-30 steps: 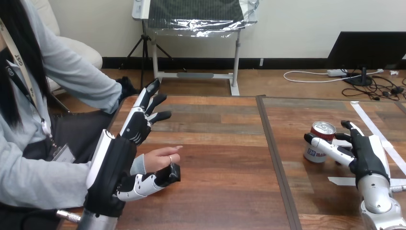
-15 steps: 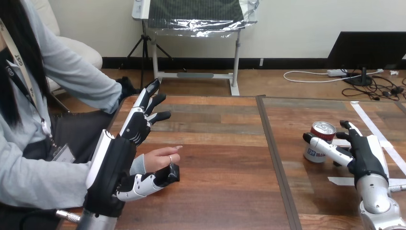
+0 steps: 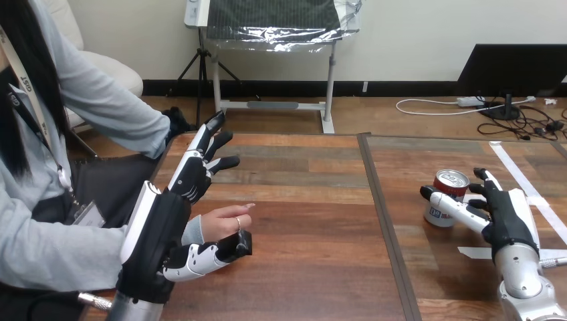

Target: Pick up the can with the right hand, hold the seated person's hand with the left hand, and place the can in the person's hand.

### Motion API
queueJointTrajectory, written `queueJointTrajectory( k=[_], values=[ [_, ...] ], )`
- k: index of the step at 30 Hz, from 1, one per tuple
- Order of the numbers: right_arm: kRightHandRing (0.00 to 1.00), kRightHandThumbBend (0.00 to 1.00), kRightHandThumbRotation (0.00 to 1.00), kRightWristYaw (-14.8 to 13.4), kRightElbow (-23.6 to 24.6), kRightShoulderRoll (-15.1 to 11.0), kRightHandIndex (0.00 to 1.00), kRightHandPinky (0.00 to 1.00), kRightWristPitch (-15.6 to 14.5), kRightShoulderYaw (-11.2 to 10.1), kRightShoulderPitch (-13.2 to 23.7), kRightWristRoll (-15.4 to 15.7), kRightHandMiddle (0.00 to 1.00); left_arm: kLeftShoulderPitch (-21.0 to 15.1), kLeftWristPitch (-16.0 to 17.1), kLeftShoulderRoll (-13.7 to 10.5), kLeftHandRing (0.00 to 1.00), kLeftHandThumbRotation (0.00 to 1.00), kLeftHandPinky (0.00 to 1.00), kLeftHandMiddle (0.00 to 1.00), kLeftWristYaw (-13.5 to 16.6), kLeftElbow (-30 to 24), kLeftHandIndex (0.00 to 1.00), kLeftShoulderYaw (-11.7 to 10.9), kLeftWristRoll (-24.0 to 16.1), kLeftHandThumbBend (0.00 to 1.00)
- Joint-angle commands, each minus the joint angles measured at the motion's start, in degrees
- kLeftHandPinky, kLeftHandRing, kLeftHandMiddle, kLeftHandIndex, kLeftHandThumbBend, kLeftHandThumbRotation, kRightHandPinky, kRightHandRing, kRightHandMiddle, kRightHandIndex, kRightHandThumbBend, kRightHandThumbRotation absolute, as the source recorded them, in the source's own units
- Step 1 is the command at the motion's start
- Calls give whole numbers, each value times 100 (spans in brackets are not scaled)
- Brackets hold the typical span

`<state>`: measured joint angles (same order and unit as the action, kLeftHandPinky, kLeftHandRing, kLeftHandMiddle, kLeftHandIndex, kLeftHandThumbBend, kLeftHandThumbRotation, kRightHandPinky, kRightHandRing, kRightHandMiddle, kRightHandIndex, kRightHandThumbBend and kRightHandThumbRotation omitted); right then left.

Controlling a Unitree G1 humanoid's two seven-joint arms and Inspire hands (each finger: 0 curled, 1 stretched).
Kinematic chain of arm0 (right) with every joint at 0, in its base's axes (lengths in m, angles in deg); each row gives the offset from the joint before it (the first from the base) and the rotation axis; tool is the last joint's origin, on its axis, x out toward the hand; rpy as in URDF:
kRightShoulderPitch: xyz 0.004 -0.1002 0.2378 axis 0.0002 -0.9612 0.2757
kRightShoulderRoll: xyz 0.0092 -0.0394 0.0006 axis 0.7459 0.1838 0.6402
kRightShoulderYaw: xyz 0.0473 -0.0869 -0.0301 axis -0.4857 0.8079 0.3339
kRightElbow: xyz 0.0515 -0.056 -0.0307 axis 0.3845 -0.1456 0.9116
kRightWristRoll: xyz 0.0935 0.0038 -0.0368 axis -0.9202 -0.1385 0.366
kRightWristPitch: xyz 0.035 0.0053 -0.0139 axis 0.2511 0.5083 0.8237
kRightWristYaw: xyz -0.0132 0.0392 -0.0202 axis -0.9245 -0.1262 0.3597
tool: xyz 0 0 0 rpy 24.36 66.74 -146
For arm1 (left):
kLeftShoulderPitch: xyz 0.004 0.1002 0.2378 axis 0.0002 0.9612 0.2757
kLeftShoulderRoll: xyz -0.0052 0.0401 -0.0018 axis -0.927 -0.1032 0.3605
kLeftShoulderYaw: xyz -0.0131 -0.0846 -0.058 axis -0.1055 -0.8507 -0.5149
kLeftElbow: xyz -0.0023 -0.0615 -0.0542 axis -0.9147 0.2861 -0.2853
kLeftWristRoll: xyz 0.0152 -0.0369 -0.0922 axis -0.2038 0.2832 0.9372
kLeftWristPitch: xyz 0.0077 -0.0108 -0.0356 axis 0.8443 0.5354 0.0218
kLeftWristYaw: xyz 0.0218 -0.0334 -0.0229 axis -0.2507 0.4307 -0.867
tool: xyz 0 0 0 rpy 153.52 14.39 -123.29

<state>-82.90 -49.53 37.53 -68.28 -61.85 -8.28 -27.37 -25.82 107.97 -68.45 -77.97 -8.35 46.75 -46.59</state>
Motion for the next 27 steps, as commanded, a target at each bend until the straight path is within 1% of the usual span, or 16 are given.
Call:
queueJointTrajectory(
  k=[1, 5, 8, 11, 14, 18, 24, 27],
  values=[
    [94, 100, 56, -37, 108, 36, 98, 85, 60, 37, 469, 15, 94, -300, -14, -57, 94, 68, 82, 98, -34, -142, 96, -53, 122, 100],
    [96, 100, 56, -40, 100, 33, 99, 88, 11, 52, 491, 35, 96, -332, 47, -67, 94, 69, 82, 98, -19, -95, 96, -82, 52, 100],
    [97, 100, 57, -15, 97, 35, 99, 90, -14, 33, 499, 20, 98, -327, 29, -66, 94, 69, 82, 98, -48, -114, 96, -63, 105, 100],
    [99, 100, 57, 4, 93, 36, 100, 91, -30, 25, 510, 15, 99, -361, 88, -73, 94, 69, 82, 99, -37, -58, 96, -86, 69, 100],
    [100, 100, 57, 45, 92, 43, 100, 92, -23, -9, 514, -23, 100, -354, 50, -95, 95, 69, 82, 99, -61, -78, 96, -77, 89, 100],
    [100, 100, 59, -22, 94, 35, 100, 92, -84, 55, 532, 52, 100, -357, 45, -105, 95, 69, 82, 99, -79, -90, 96, -82, 116, 100],
    [100, 100, 59, -30, 100, 37, 100, 92, -37, 61, 536, 71, 100, -363, 34, -120, 95, 68, 83, 99, -118, -87, 96, -82, 169, 100],
    [100, 100, 59, -59, 101, 41, 100, 94, -16, 66, 537, 82, 100, -361, 22, -125, 95, 67, 83, 99, -155, -94, 96, -73, 221, 100]
  ],
)
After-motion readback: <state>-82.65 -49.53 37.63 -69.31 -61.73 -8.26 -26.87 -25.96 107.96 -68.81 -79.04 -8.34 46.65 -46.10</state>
